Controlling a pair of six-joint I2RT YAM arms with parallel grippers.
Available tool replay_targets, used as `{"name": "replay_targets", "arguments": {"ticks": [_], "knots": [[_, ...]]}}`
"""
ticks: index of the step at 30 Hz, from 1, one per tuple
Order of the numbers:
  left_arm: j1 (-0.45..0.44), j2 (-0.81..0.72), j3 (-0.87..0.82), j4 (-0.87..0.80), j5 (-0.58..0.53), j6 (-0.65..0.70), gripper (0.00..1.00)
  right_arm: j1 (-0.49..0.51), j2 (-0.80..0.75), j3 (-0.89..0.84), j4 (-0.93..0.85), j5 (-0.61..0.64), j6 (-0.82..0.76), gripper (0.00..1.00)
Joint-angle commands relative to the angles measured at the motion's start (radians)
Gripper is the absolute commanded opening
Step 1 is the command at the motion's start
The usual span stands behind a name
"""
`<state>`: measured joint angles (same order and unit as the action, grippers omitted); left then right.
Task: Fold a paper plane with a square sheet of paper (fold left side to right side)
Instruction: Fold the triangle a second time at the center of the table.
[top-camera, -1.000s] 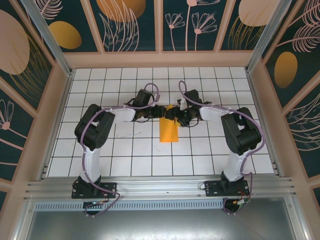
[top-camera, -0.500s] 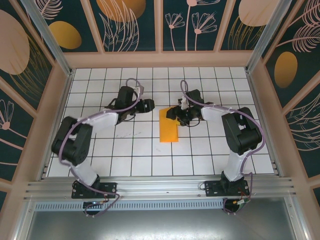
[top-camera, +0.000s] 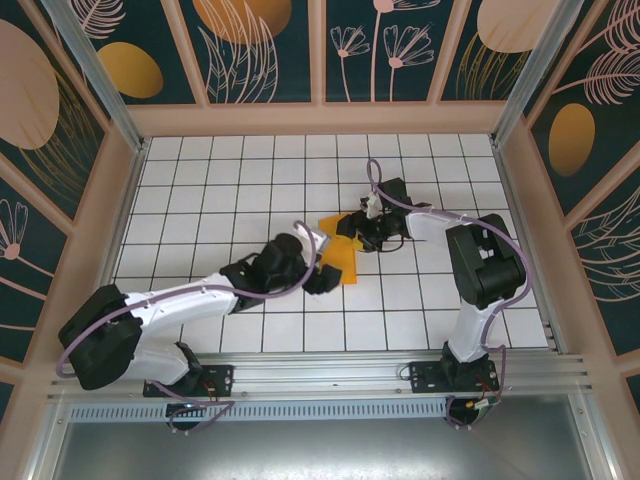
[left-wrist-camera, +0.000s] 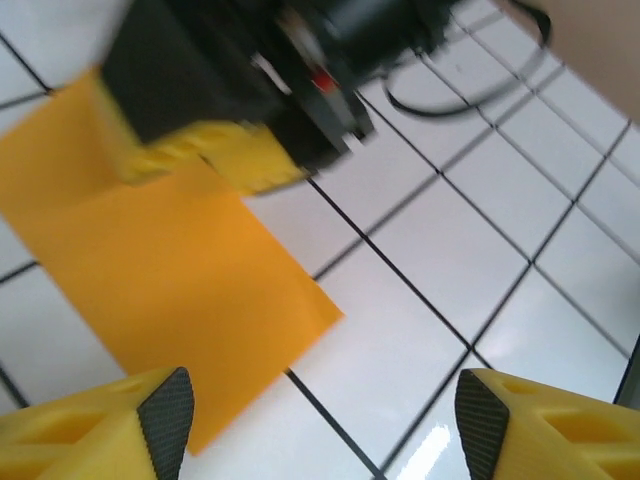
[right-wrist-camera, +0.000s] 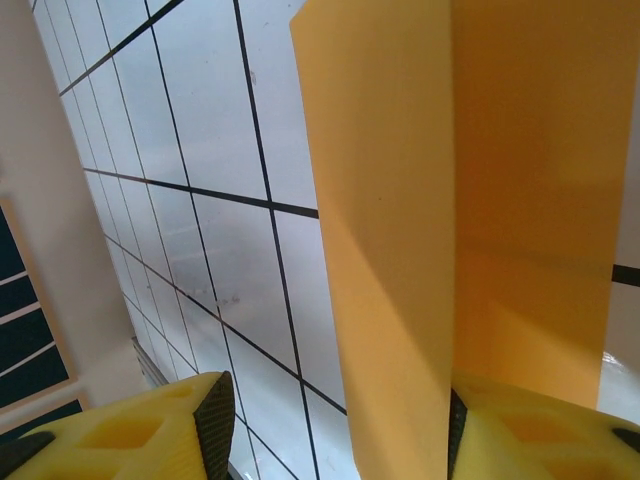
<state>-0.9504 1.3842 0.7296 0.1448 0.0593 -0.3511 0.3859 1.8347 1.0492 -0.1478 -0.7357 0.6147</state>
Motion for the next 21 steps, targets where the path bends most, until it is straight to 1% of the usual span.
{"name": "replay_targets", "arguments": {"ticks": [1, 5, 9, 14, 21], "knots": [[-0.078, 0.106, 0.088, -0.090, -0.129, 0.044, 0.72, -0.005, 0.000, 0.034, -0.029, -0.026, 0.017, 0.55], [-0.158, 0.243, 0.201, -0.164, -0.222, 0.069, 0.74, -0.004, -0.006, 0.032, -0.029, -0.028, 0.022, 0.55], [-0.196, 0.349, 0.284, -0.205, -0.289, 0.078, 0.75, -0.004, -0.013, 0.032, -0.030, -0.024, 0.026, 0.56], [-0.212, 0.455, 0.358, -0.263, -0.409, 0.081, 0.76, -0.002, -0.018, 0.040, -0.048, -0.018, 0.022, 0.56], [-0.212, 0.531, 0.421, -0.296, -0.545, 0.081, 0.75, 0.005, -0.021, 0.032, -0.049, -0.010, 0.026, 0.55]]}}
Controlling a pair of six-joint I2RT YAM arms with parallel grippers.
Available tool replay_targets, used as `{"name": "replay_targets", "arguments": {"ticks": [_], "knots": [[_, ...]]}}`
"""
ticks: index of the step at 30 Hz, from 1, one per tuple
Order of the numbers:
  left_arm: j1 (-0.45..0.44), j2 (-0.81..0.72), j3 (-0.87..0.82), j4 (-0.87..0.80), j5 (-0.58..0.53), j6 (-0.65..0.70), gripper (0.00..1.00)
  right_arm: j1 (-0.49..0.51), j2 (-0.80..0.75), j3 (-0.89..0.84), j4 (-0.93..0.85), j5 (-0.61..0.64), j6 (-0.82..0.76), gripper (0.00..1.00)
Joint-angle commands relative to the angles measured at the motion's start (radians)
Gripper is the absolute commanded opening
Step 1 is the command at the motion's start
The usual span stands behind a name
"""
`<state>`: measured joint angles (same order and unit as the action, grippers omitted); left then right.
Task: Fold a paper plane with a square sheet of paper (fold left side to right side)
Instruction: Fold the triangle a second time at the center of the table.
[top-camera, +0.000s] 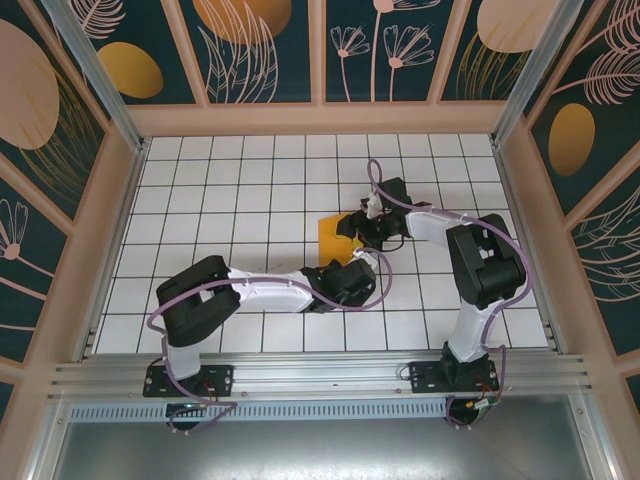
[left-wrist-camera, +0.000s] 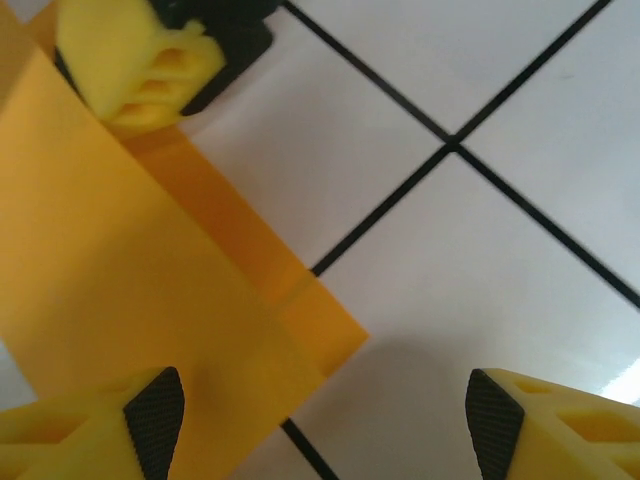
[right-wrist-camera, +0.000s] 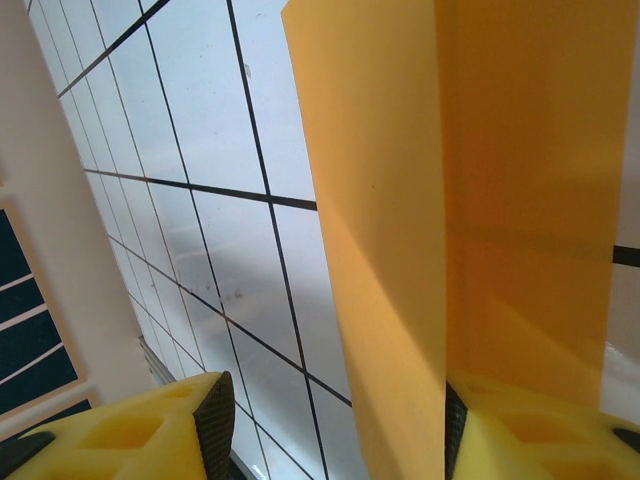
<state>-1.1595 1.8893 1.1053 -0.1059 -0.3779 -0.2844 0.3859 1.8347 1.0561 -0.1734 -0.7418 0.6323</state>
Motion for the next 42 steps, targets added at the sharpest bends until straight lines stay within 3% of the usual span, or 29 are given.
{"name": "replay_targets", "arguments": {"ticks": [1, 5, 19, 23, 26, 31, 34, 37, 42], "knots": [[-0.002, 0.031, 0.053, -0.050, -0.125, 0.014, 0.74, 0.007, -0.020, 0.026, -0.024, -0.004, 0.009, 0.55], [-0.003, 0.051, 0.074, -0.052, -0.152, 0.024, 0.64, 0.008, -0.021, 0.024, -0.027, 0.001, 0.009, 0.55], [-0.002, 0.010, 0.038, -0.016, -0.085, 0.032, 0.01, 0.008, -0.014, 0.050, -0.071, 0.036, -0.030, 0.56], [0.011, -0.012, 0.025, -0.006, -0.073, 0.007, 0.00, 0.007, -0.055, 0.047, -0.038, 0.062, -0.046, 0.58], [0.049, -0.050, -0.006, 0.024, -0.002, -0.021, 0.00, -0.003, -0.119, 0.037, 0.007, 0.092, -0.062, 0.66], [0.123, -0.124, -0.061, 0.099, 0.188, -0.050, 0.00, -0.045, -0.250, -0.031, 0.079, 0.155, -0.073, 0.77], [0.177, -0.150, -0.087, 0.148, 0.329, -0.092, 0.00, -0.072, -0.338, -0.108, 0.116, 0.182, -0.069, 0.80], [0.234, -0.149, -0.102, 0.188, 0.464, -0.153, 0.00, -0.081, -0.419, -0.180, 0.111, 0.226, -0.079, 0.78], [0.323, -0.125, -0.127, 0.289, 0.659, -0.278, 0.00, -0.064, -0.504, -0.331, 0.153, 0.223, -0.043, 0.56]]}}
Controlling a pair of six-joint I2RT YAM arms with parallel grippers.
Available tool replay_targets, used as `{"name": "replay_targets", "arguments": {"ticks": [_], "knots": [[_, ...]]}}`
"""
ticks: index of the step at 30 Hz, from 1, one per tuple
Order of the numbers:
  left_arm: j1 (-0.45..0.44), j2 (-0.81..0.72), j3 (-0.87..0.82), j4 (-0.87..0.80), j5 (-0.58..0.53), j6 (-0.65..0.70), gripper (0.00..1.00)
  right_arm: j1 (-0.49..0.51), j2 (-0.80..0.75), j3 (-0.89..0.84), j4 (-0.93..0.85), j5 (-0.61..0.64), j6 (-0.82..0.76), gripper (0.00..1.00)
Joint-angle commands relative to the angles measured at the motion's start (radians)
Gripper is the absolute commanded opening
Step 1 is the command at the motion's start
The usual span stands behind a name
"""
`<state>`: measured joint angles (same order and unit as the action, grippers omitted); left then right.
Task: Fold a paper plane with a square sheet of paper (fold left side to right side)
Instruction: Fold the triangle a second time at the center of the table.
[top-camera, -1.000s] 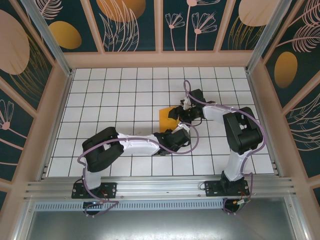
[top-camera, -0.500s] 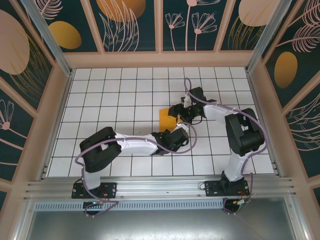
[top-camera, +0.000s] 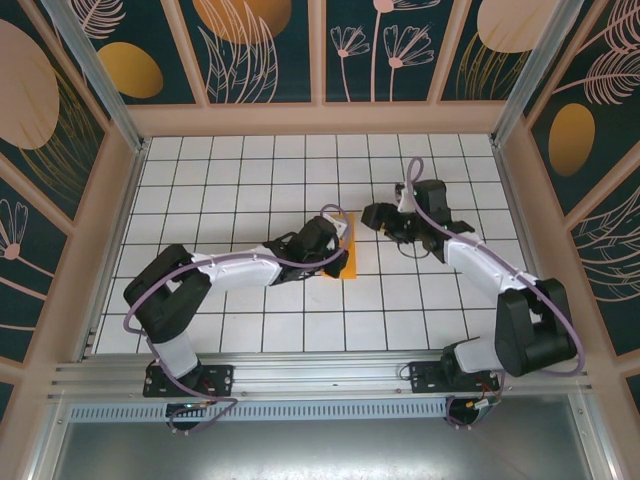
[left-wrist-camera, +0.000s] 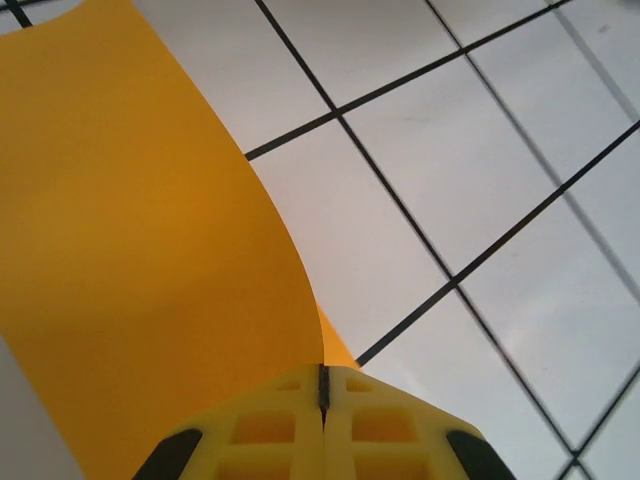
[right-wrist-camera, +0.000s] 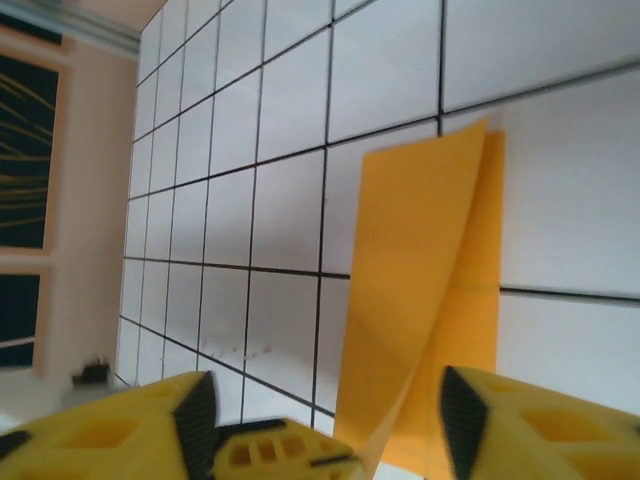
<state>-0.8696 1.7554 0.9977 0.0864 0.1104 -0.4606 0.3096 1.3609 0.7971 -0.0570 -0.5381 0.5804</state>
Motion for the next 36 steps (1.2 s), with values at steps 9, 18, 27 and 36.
{"name": "replay_targets", "arguments": {"ticks": [9, 18, 27, 36], "knots": [[0.092, 0.032, -0.063, 0.132, 0.268, -0.179, 0.00, 0.112, 0.015, -0.216, 0.142, 0.013, 0.103, 0.11], [0.107, -0.016, -0.101, 0.049, 0.207, -0.144, 0.00, 0.189, 0.154, -0.151, 0.140, 0.031, 0.114, 0.01], [0.118, -0.017, -0.088, 0.028, 0.188, -0.126, 0.00, 0.213, 0.258, -0.084, 0.086, 0.039, 0.103, 0.01], [0.122, -0.002, -0.046, -0.041, 0.123, -0.073, 0.00, 0.219, 0.310, -0.068, -0.006, 0.056, 0.079, 0.01]]}}
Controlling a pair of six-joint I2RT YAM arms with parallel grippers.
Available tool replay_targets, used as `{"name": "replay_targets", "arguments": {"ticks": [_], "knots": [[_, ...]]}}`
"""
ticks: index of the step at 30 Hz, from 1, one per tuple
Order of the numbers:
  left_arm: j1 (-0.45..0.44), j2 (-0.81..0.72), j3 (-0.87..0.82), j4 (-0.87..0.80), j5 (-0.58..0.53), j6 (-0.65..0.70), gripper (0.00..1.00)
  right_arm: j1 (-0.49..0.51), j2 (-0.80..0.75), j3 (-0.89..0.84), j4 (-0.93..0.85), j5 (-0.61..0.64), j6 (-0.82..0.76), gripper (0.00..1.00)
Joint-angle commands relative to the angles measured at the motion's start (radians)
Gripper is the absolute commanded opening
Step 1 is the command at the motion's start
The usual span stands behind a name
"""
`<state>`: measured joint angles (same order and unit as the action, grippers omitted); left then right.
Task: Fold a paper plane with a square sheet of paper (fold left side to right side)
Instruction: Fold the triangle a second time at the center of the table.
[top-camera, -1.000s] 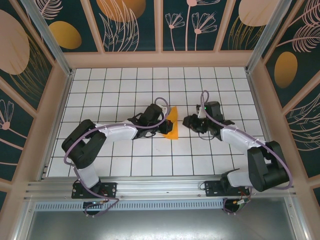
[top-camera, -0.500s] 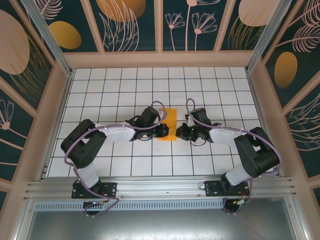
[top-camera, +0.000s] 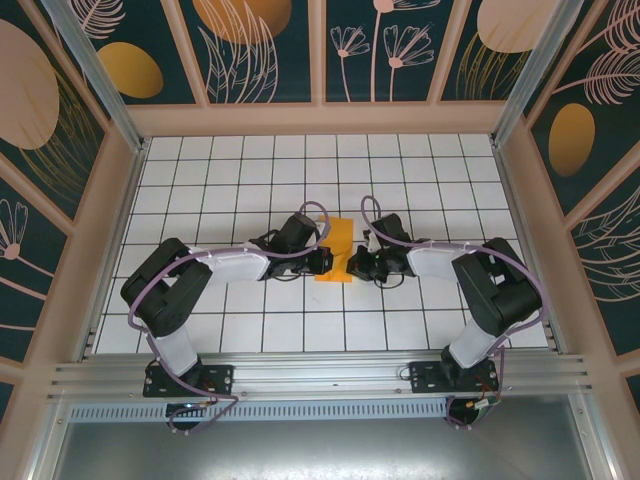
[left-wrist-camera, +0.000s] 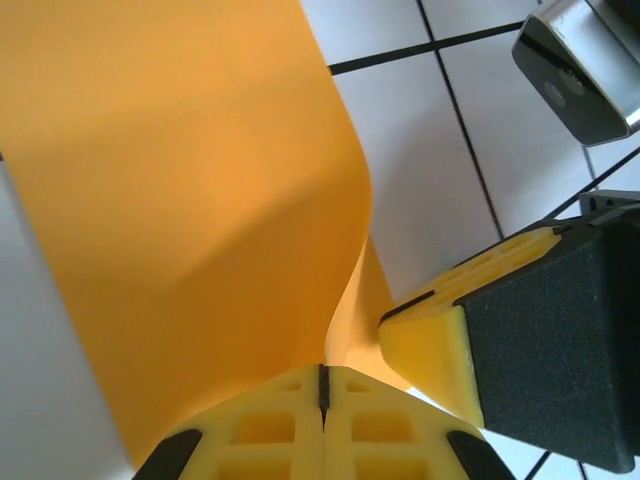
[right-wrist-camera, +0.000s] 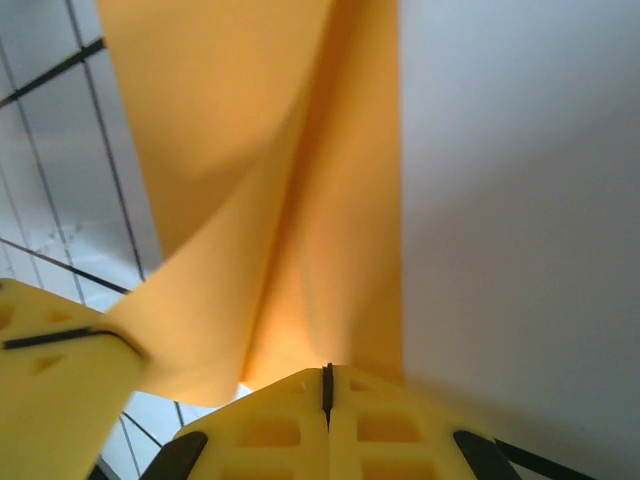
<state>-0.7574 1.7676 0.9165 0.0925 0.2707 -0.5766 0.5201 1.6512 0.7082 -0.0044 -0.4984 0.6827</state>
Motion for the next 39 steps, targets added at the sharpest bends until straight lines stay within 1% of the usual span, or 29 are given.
{"name": "replay_targets", "arguments": {"ticks": [1, 5, 6, 9, 18, 29, 39], "knots": [[0.011, -0.010, 0.042, -0.056, -0.043, 0.051, 0.00, 0.008, 0.026, 0.020, -0.065, 0.017, -0.026, 0.01], [0.016, 0.011, 0.050, -0.086, -0.073, 0.081, 0.00, 0.008, 0.053, 0.022, -0.087, 0.013, -0.037, 0.01], [0.017, 0.016, 0.080, -0.093, -0.082, 0.088, 0.00, 0.008, 0.056, 0.024, -0.091, 0.012, -0.039, 0.01], [0.021, 0.031, 0.095, -0.108, -0.105, 0.109, 0.00, 0.009, 0.064, 0.033, -0.112, 0.024, -0.051, 0.01], [0.026, 0.081, 0.139, -0.151, -0.143, 0.160, 0.00, 0.009, 0.064, 0.043, -0.147, 0.040, -0.073, 0.01], [0.028, 0.066, 0.130, -0.164, -0.171, 0.245, 0.00, 0.010, 0.060, 0.054, -0.158, 0.047, -0.090, 0.01], [0.028, 0.092, 0.148, -0.172, -0.207, 0.272, 0.00, 0.009, 0.056, 0.051, -0.164, 0.049, -0.092, 0.01]]}}
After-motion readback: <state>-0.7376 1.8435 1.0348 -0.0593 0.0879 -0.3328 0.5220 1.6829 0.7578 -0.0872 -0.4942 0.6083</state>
